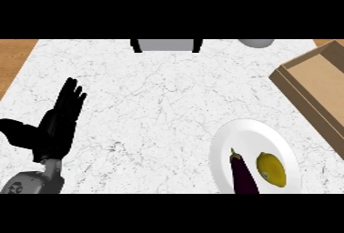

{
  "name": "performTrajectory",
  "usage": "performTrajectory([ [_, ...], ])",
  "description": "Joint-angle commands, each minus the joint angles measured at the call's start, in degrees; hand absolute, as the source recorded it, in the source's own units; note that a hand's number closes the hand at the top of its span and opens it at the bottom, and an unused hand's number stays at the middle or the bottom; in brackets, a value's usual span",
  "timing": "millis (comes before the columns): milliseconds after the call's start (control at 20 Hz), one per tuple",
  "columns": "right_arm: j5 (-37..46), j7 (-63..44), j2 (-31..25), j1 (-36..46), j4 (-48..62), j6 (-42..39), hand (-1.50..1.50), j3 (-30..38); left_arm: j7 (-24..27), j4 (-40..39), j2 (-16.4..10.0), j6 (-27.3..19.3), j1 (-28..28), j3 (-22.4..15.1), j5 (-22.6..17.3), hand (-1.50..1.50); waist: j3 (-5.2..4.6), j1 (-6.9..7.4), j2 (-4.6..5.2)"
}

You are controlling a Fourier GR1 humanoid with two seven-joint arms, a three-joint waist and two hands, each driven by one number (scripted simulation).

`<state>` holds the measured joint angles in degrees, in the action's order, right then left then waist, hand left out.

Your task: Pick the lemon from the plate and place it in the cardboard box

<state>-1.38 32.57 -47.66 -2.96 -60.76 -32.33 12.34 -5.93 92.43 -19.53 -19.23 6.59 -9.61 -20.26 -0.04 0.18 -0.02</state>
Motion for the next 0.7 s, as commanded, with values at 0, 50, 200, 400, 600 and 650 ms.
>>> performTrajectory([
  [0, -1.9, -0.4, -0.3, 0.1, -3.3, -7.2, -1.50, -0.9, -0.2, -0.1, -1.8, 3.0, -0.2, 3.7, -1.6, 0.00, 0.00, -0.22, -0.04],
  [50, -2.6, 1.0, -0.9, -1.9, -3.2, -8.4, -1.50, -0.1, -2.6, 4.5, -0.9, 1.2, -2.7, 1.5, -0.5, 0.00, 0.03, -0.20, -0.13],
  [200, -5.9, -5.4, 2.2, -2.4, -11.2, -7.4, -1.50, -0.9, -2.4, 0.3, -0.7, 1.3, 0.8, 3.8, -0.2, 0.00, -0.01, -0.63, -0.08],
  [400, -7.2, -12.6, 5.3, -2.5, -17.7, -5.6, -1.50, -1.0, -3.7, 5.3, 0.9, 1.0, -3.9, 1.6, 2.1, 0.00, 0.02, -0.19, -0.09],
  [600, -2.8, -17.4, 6.8, -3.1, -19.9, -4.0, -1.50, -0.7, -4.5, 0.2, 2.3, 1.8, 2.5, 3.1, 4.3, 0.00, 0.03, -0.38, 0.01],
  [650, -2.9, -16.4, 6.6, -5.5, -20.4, -5.4, -1.50, 1.2, -2.4, 4.1, 3.3, 1.7, -3.7, 3.0, 4.8, 0.00, 0.03, -0.29, -0.05],
])
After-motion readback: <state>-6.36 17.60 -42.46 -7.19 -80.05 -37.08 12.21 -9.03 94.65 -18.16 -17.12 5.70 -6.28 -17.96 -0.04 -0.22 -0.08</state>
